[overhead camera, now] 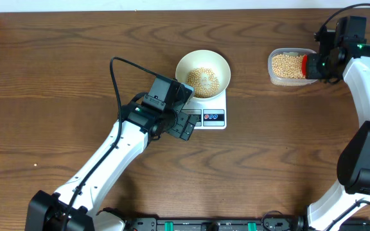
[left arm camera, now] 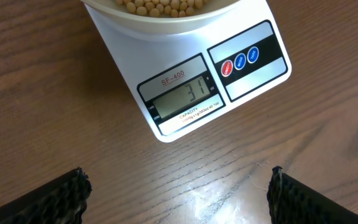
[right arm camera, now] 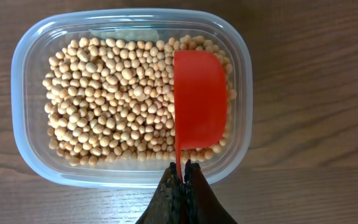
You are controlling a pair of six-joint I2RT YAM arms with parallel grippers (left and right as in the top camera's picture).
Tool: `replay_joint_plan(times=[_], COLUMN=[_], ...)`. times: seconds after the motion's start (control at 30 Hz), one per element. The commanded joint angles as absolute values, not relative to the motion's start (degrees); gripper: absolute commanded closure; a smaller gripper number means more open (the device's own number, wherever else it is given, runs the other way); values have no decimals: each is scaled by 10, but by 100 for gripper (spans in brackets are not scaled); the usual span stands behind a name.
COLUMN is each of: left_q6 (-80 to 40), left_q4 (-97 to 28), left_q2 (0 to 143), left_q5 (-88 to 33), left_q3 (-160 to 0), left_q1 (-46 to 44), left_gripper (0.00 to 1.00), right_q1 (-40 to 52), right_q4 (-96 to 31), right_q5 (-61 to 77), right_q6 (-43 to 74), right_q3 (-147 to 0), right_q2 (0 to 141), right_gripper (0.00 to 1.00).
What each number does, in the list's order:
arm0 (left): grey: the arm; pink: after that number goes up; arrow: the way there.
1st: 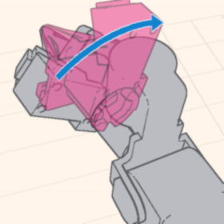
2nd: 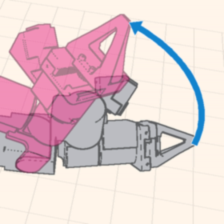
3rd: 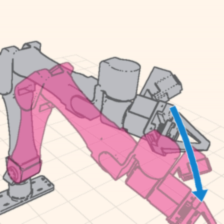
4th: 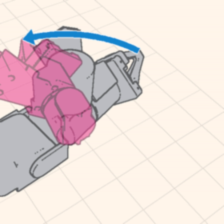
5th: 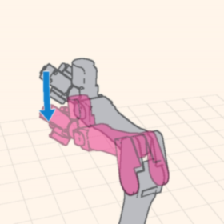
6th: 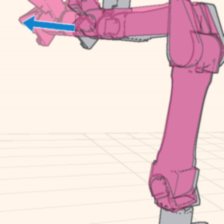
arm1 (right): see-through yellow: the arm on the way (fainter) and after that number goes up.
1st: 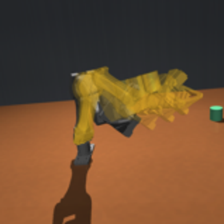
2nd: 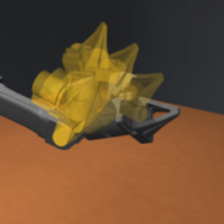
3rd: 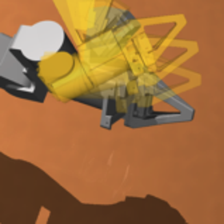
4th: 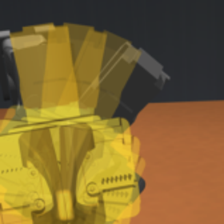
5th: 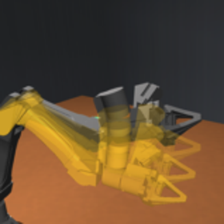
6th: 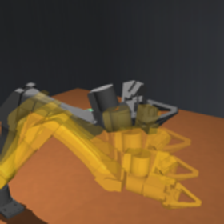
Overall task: Scoop item into bowl and weigh 50g on scale
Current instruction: 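Dip the scoop into the tub and lift a small amount of beans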
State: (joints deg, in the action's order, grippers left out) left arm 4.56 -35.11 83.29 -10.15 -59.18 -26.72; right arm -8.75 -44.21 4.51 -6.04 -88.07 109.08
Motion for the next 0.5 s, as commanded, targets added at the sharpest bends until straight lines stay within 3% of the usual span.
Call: replay_joint_plan(times=[0.0,0.47], left_q6=[49,49], left_q4=[-351,-351], left_q2=[839,839], left_q5=[-96,-96], left_q3=[-590,-590], left_q1=[-266,-266], left_gripper=[7,7], right_q1=[-81,-78], right_q4=[-441,-439], right_q5=[63,233], right_q6=[-47,-47], right_q3=[-869,-854], right_q2=[1098,1110], right_gripper=[99,99])
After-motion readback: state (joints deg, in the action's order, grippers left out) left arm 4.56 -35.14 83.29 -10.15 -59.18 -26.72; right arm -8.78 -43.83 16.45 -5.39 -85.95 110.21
